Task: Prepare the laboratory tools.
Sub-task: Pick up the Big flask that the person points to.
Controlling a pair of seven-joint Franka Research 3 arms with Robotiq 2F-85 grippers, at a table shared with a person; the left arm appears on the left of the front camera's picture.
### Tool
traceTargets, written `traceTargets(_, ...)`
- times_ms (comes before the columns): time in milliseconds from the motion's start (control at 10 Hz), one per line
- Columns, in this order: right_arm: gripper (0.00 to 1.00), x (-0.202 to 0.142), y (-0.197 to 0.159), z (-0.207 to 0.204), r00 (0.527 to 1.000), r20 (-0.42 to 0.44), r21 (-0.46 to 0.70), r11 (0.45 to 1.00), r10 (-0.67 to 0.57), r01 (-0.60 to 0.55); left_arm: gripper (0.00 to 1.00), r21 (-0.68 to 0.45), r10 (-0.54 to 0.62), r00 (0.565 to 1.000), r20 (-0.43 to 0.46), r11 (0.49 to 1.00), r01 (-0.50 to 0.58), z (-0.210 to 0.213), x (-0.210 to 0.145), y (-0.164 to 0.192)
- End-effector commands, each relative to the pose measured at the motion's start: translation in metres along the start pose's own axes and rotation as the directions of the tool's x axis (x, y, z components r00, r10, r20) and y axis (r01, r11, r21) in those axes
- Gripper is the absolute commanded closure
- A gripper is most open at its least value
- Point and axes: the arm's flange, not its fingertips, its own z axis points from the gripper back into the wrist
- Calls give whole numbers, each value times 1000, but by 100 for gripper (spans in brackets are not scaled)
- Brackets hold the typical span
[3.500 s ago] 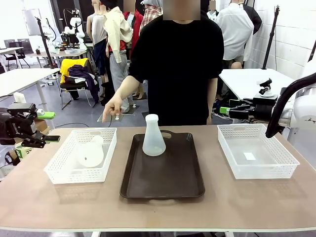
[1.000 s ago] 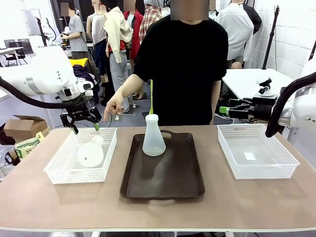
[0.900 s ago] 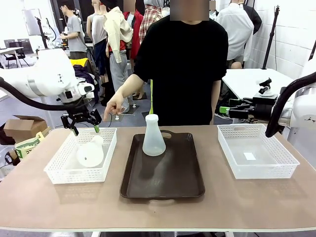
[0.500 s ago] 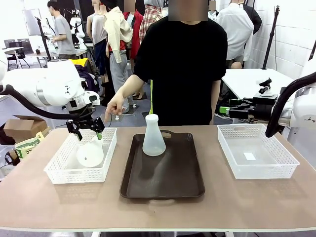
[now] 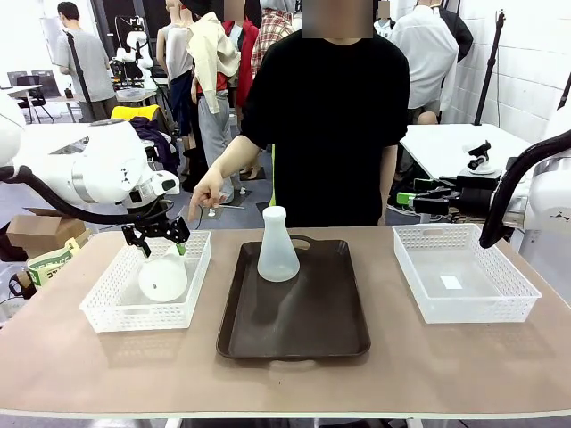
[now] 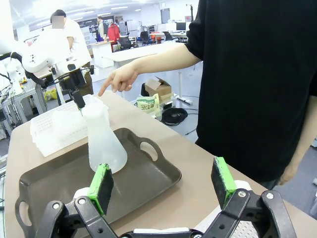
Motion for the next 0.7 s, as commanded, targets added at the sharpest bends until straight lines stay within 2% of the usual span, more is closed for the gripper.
traceTargets(0, 0, 1, 0, -1, 1000, -17, 1, 1000, -7, 7, 0, -3, 45, 999, -2, 999, -45, -4, 15, -5)
traceTargets(600, 0, 1, 0, -1, 1000, -17, 1, 1000, -7, 7, 0, 13, 54, 997, -48, 998, -53, -16, 23, -16)
